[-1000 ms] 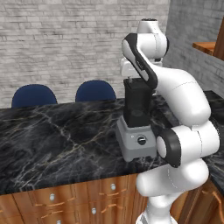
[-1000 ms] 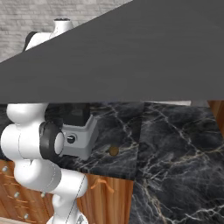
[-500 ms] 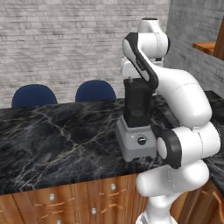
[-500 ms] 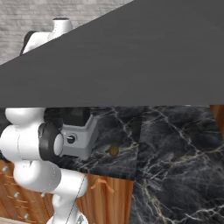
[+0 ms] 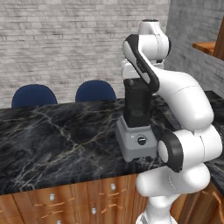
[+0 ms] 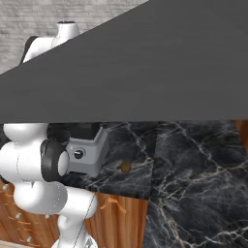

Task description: Open the blender lid, put the kiwi in the blender, close the lid, and start the blender.

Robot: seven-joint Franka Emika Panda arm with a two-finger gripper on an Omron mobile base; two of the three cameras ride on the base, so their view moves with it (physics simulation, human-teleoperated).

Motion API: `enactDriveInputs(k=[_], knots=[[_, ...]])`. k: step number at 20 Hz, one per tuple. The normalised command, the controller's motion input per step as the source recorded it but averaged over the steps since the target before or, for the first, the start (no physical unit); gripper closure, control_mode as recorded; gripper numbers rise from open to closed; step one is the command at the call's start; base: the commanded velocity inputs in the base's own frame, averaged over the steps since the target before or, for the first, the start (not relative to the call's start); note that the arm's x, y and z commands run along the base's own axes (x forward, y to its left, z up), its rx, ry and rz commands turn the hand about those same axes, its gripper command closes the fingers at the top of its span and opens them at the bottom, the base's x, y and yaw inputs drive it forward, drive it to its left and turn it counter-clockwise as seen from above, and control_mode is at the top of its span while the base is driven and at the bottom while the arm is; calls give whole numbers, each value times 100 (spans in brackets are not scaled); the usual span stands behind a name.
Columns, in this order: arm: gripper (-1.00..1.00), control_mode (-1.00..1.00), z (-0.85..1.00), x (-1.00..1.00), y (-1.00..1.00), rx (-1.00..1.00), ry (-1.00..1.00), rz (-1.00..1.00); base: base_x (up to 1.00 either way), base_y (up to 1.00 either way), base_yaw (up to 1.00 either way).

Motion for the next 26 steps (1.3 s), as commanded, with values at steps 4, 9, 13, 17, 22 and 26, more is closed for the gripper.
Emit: enactDriveInputs(k=[4,9,13,17,22,26], knots=[[-100,-100,-4,36,0,0,5,0,0,0,0],[-100,-100,-15,12,0,0,2,0,0,0,0],[-100,-100,-30,-4,0,0,0,0,0,0,0],[-100,-100,-24,-3,0,0,0,0,0,0,0],[100,-100,-39,0,0,0,2,0,0,0,0],[100,-100,-30,0,0,0,0,0,0,0,0]])
